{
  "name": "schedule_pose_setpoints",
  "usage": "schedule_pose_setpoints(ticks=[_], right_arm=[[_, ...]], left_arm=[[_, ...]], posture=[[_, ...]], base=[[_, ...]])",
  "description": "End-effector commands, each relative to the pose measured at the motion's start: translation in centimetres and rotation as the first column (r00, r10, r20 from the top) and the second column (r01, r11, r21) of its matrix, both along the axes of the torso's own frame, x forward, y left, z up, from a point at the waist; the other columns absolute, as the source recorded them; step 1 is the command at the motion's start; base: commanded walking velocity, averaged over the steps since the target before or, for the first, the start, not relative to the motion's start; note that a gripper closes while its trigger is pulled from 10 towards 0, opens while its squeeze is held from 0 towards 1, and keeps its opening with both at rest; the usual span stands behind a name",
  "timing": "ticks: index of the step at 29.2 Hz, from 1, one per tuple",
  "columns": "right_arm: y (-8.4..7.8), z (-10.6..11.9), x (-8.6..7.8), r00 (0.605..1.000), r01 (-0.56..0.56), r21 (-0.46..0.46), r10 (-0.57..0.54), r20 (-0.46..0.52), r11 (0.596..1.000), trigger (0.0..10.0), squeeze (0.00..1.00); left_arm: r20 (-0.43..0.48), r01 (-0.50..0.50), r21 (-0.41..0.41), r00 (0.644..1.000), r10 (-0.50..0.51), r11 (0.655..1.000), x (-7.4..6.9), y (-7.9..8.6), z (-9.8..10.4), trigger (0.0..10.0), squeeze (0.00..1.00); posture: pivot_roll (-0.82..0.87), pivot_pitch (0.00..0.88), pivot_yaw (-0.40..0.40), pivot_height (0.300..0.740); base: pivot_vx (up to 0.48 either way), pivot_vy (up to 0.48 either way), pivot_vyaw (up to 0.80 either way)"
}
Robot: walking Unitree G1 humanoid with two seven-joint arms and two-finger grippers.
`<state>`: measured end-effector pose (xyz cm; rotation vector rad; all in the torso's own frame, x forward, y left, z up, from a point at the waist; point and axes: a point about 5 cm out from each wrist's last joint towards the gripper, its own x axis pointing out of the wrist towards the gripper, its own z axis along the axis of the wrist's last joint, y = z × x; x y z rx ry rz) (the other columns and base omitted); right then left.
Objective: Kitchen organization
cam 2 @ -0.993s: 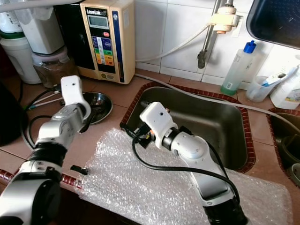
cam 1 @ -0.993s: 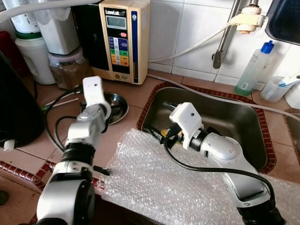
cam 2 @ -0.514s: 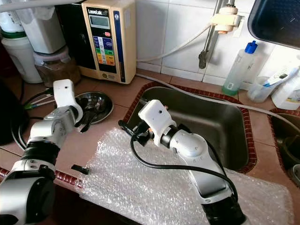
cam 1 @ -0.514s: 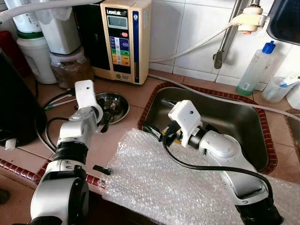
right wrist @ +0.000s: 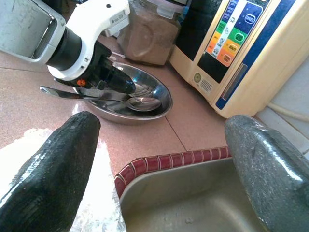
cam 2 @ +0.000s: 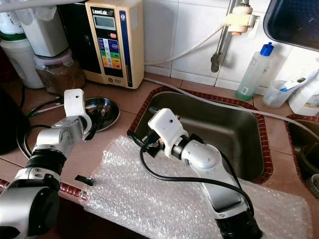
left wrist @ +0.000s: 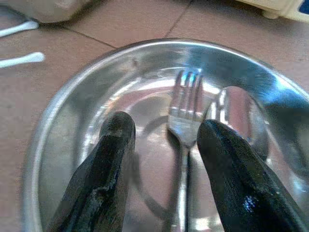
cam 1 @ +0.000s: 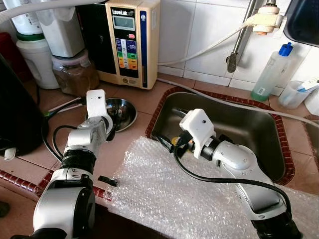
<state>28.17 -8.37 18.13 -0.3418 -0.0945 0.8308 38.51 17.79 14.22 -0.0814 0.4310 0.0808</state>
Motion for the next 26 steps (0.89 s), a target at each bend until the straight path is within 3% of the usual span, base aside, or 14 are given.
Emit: schedule_pose_setpoints(ticks=[1, 2, 3, 4, 5, 26], right_arm=[[0.12, 0.21, -0.13, 1.0, -0.015, -0.006, 0.015, 0.009, 1.0, 10.0, 0.0], [0.15, 0.21, -0.11, 1.0, -0.015, -0.006, 0.015, 0.009, 1.0, 10.0, 0.0], [0.17, 0.21, -0.11, 1.0, -0.015, -0.006, 0.015, 0.01, 1.0, 10.0, 0.0], [0.17, 0.21, -0.1, 1.0, -0.016, -0.006, 0.016, 0.01, 1.0, 10.0, 0.0], [0.16, 0.2, -0.1, 1.0, -0.016, -0.007, 0.016, 0.01, 1.0, 10.0, 0.0], [0.14, 0.21, -0.08, 1.0, -0.018, -0.011, 0.018, 0.011, 1.0, 10.0, 0.0]], left_arm=[[-0.013, 0.004, 0.012, 1.0, -0.004, 1.0, 0.07, 0.18, -0.06, 10.0, 0.0], [-0.017, 0.002, 0.012, 1.0, -0.002, 1.0, 0.04, 0.25, -0.2, 8.4, 0.0], [-0.02, 0.0, 0.012, 1.0, 0.0, 1.0, 0.01, 0.29, -0.28, 4.3, 0.0], [-0.02, 0.001, 0.006, 1.0, -0.001, 1.0, 0.01, 0.26, -0.33, 4.3, 0.0], [-0.02, 0.002, 0.001, 1.0, -0.002, 1.0, 0.0, 0.23, -0.35, 0.0, 0.0], [-0.054, 0.006, -0.06, 0.998, -0.009, 0.998, -0.01, 0.13, -0.47, 0.0, 0.0]], posture=[[-0.01, 0.0, 0.033, 0.74], [-0.01, 0.0, 0.033, 0.74], [-0.01, 0.0, 0.034, 0.74], [-0.01, 0.0, 0.034, 0.74], [-0.01, 0.0, 0.034, 0.74], [-0.01, 0.0, 0.034, 0.74]], base=[[0.0, 0.0, 0.0], [0.0, 0.0, 0.0], [0.0, 0.0, 0.0], [0.0, 0.0, 0.0], [0.0, 0.0, 0.0], [0.0, 0.0, 0.0]])
